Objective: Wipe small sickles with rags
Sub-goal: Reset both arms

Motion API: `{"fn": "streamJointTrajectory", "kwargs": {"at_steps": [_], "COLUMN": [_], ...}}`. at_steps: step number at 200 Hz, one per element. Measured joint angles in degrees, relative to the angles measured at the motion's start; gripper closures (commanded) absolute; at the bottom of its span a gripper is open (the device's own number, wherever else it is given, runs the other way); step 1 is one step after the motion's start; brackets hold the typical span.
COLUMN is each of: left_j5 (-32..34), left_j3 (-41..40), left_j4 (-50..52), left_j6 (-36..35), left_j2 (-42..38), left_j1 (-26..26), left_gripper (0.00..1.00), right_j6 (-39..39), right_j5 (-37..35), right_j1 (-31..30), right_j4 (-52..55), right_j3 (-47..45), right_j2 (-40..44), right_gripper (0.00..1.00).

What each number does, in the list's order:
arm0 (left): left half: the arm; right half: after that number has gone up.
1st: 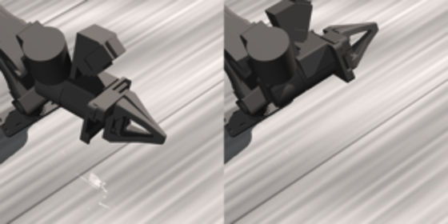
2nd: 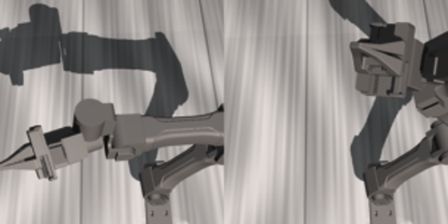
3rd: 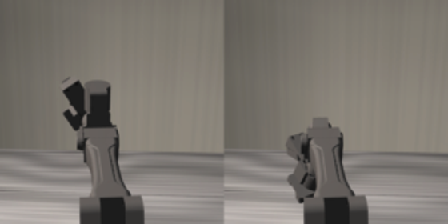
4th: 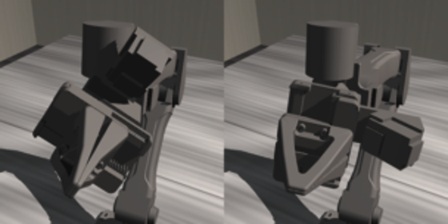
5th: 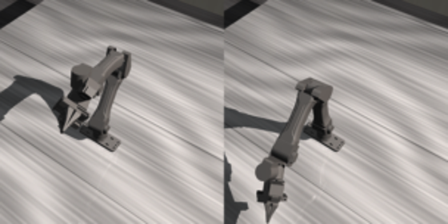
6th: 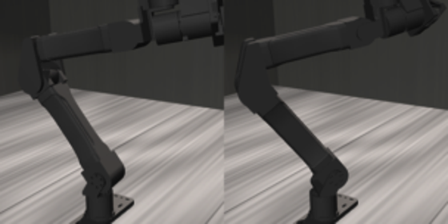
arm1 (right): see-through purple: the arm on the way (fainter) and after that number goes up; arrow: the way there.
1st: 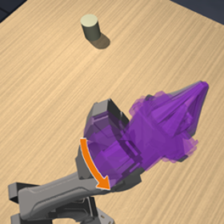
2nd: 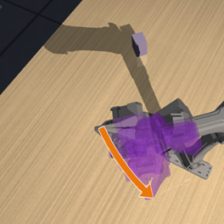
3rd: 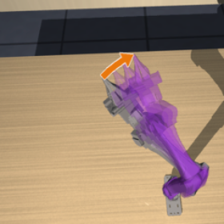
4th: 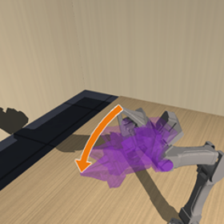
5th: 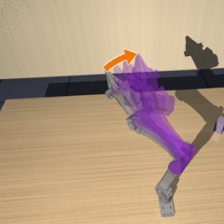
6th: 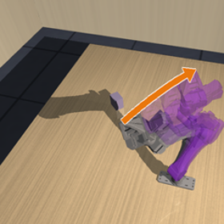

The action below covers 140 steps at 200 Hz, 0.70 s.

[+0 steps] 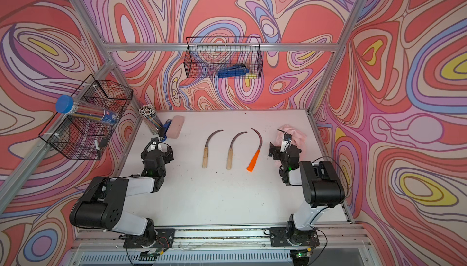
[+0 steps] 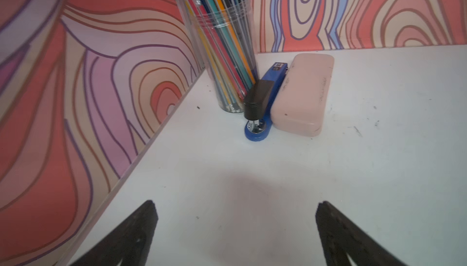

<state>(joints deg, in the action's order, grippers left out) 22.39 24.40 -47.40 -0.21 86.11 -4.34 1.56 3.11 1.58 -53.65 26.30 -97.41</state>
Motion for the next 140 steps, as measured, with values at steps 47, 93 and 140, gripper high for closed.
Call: {"fn": "streamJointTrajectory", "kwargs": {"at_steps": [47, 93, 140], "left_j5": [-7.06, -8.85, -10.49], "left_j3": [-3.32, -3.45, -3.45], "left_j4": [-3.19, -3.23, -3.37], "left_j6": [1.55, 1.77, 1.70], "left_j2": [2.19, 2.27, 2.27], "left_j1": [1.38, 1.29, 1.27], "left_gripper": [0.00, 0.00, 0.00], "right_j6": [-0.02, -0.02, -0.04], "right_j5": [-0.79, -0.83, -1.20], "right_j1": [0.00, 0.00, -0.02], "right_j4": [0.00, -0.02, 0.04], "right_j3": [0.00, 0.00, 0.02], "right_j2": [0.00, 0.00, 0.00], "right_gripper": [0.02, 0.02, 0.02]}}
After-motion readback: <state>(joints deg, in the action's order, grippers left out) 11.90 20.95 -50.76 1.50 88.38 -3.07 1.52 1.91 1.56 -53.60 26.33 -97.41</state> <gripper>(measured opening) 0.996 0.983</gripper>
